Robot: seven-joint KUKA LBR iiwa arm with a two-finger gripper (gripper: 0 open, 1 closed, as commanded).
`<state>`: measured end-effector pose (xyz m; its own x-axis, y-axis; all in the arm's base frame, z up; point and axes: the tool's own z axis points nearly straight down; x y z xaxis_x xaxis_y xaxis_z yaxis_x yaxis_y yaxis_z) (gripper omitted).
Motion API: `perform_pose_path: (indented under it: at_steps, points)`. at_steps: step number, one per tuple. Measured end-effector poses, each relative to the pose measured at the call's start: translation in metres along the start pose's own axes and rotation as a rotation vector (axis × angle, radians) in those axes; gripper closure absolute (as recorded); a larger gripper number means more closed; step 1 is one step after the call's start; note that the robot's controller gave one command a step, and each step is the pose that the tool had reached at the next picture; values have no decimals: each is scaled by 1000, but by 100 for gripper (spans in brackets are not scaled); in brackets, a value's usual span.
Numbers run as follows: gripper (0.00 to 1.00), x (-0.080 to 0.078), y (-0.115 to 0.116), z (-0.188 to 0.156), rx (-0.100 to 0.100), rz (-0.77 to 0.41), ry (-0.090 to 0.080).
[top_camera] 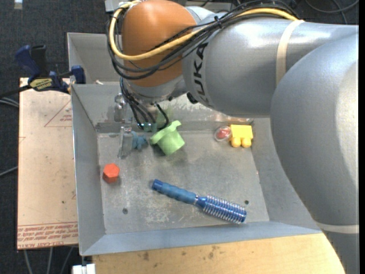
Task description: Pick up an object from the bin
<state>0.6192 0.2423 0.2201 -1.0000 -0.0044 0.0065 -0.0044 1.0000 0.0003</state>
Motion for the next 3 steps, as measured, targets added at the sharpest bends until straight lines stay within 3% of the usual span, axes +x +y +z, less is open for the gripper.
perform_pose_path:
  at_steps: [1, 2, 3]
  points:
    - [0, -7, -68, 64, 4, 87, -1]
    - [0, -7, -81, 145, -1, 306, -4]
    - [100, -9, -81, 143, -3, 308, -8]
